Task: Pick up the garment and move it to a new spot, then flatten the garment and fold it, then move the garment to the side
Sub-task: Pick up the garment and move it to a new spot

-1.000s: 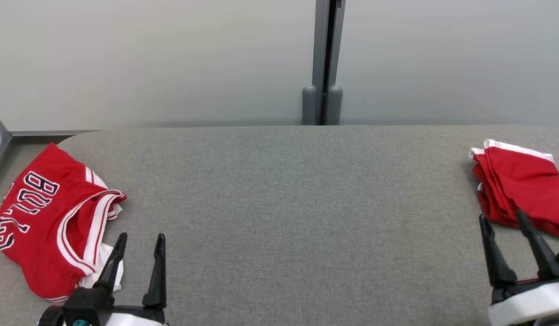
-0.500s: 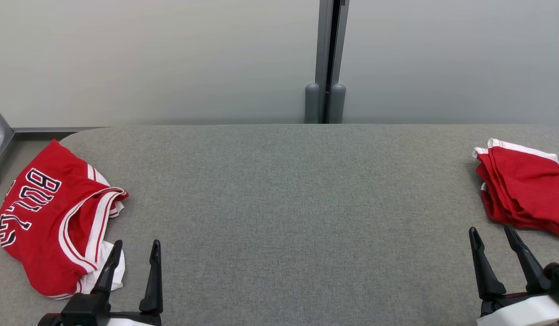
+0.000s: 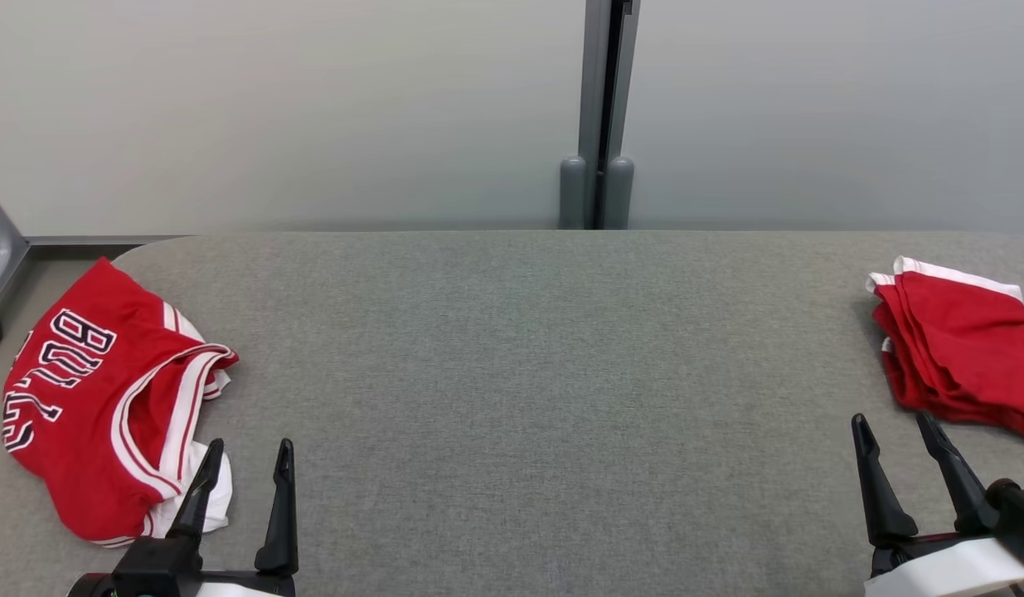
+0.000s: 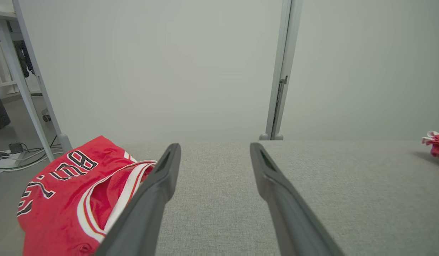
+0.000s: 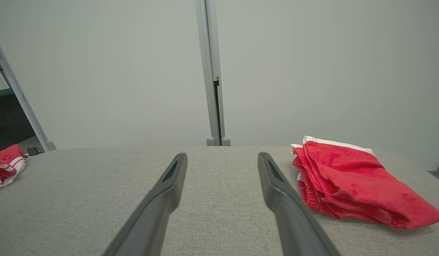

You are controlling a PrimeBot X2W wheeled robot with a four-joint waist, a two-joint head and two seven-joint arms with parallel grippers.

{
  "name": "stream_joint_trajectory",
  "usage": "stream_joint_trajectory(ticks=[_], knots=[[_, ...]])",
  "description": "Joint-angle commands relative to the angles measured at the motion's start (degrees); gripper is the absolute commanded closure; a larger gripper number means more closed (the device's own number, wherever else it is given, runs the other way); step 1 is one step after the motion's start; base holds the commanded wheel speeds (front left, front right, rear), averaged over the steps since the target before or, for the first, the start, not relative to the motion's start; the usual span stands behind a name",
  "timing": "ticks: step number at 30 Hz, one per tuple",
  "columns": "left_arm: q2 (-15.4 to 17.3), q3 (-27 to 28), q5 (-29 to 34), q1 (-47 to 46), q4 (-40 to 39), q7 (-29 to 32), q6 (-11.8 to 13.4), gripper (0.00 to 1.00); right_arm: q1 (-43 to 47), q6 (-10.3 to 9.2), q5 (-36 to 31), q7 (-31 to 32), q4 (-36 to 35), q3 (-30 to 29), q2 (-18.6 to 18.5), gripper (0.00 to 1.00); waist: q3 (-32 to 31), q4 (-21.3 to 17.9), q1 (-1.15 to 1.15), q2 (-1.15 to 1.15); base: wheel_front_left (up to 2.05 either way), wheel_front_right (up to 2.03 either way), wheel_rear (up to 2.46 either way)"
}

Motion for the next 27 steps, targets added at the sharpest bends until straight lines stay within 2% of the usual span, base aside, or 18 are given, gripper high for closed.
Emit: stream_joint_trajectory(ticks=[1,5,10,18,23,27], knots=[[0.25,0.24,0.41,-0.30,0.48,-0.25,0.03,0.00,-0.53,0.12,0.05,-0.38,0.28,0.20,0.01,0.00,-0.10,0.70,0.00,0.00,0.00,0.00,0.00],[0.06,0.53,-0.91,-0.98,1.96,-0.05,-0.14,0.00,-0.59,0.12,0.48,-0.33,0.60,0.83,0.63,0.00,-0.29,3.81,0.00,0.00,0.00,0.00,0.00],[0.90,0.55,-1.05,-1.78,2.55,0.77,-0.04,0.00,-0.99,0.12,0.78,-0.34,1.24,2.42,1.75,0.00,-0.50,9.65,0.00,0.00,0.00,0.00,0.00],[2.22,2.25,-1.71,-1.18,1.26,1.87,1.34,0.00,-2.83,0.12,1.31,-0.34,2.56,6.20,3.22,0.00,-0.84,18.31,0.00,0.00,0.00,0.00,0.00],[2.99,2.73,-2.25,-0.65,0.31,2.89,1.61,0.00,-3.57,0.12,1.70,-0.34,2.96,7.37,3.82,0.00,-0.91,21.71,0.00,0.00,0.00,0.00,0.00],[3.56,2.70,-2.43,-0.50,-0.46,3.66,1.52,0.00,-3.93,0.12,1.65,-0.34,3.34,7.80,4.07,0.00,-0.81,22.92,0.00,0.00,0.00,0.00,0.00]])
